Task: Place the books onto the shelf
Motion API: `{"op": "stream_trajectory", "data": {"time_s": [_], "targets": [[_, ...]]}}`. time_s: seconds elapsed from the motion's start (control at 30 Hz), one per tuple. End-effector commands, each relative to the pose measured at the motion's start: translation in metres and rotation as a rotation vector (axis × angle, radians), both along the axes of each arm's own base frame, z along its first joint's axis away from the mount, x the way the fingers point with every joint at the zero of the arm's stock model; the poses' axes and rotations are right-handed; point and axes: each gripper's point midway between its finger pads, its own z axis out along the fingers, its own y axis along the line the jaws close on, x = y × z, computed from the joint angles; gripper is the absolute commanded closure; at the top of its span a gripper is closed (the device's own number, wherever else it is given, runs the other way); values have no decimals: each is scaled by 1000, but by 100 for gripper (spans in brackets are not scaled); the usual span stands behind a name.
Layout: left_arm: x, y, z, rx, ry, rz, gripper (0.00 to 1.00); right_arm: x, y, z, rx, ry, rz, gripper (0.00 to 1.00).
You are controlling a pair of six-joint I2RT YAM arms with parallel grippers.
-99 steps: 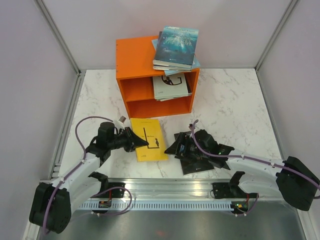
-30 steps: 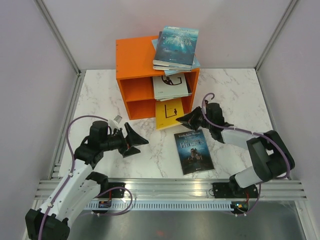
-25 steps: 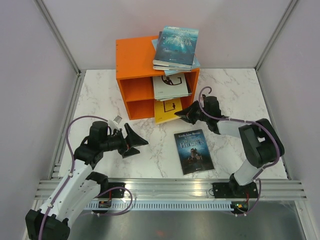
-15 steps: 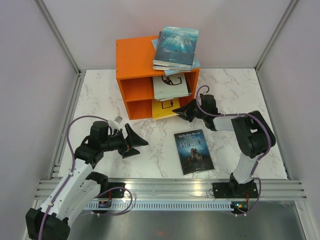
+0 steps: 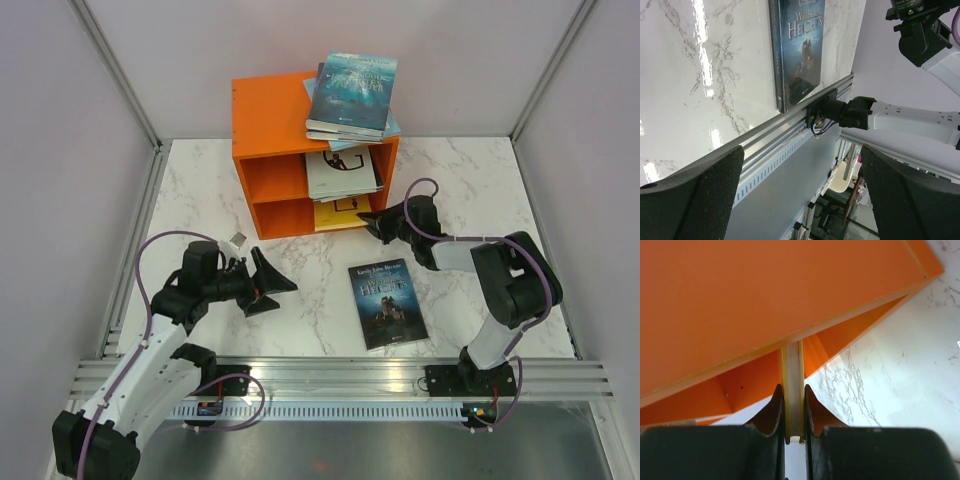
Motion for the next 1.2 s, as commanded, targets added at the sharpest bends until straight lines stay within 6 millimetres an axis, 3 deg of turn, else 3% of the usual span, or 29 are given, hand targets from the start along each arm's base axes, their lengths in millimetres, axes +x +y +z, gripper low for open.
{"op": "stream_trajectory", "data": {"time_s": [0.0,0.3,0.7,0.73,0.77,0.83,0.9,1.17], "targets": [[6,1,9,5,-69,-12,1,-1,-39,-53,-150,190,-184,100],[6,1,3,14,-62,-11,1,-16,-39,-87,-218,327,-231,100],[4,1,2,6,-65,-17,1,-17,-39,-110,-260,417,-265,99],[4,1,3,6,-66,-18,1,-17,-38,-110,-258,418,-260,75],[4,1,3,7,-70,-19,1,-18,-38,-110,-261,420,-257,58],[4,0,3,9,-68,-22,1,-21,-39,-111,-260,428,-256,9],[4,1,3,10,-72,-24,2,-24,-38,-109,-252,429,-253,4],[6,2,2,18,-74,-21,2,-50,-42,-102,-248,421,-194,2]]}}
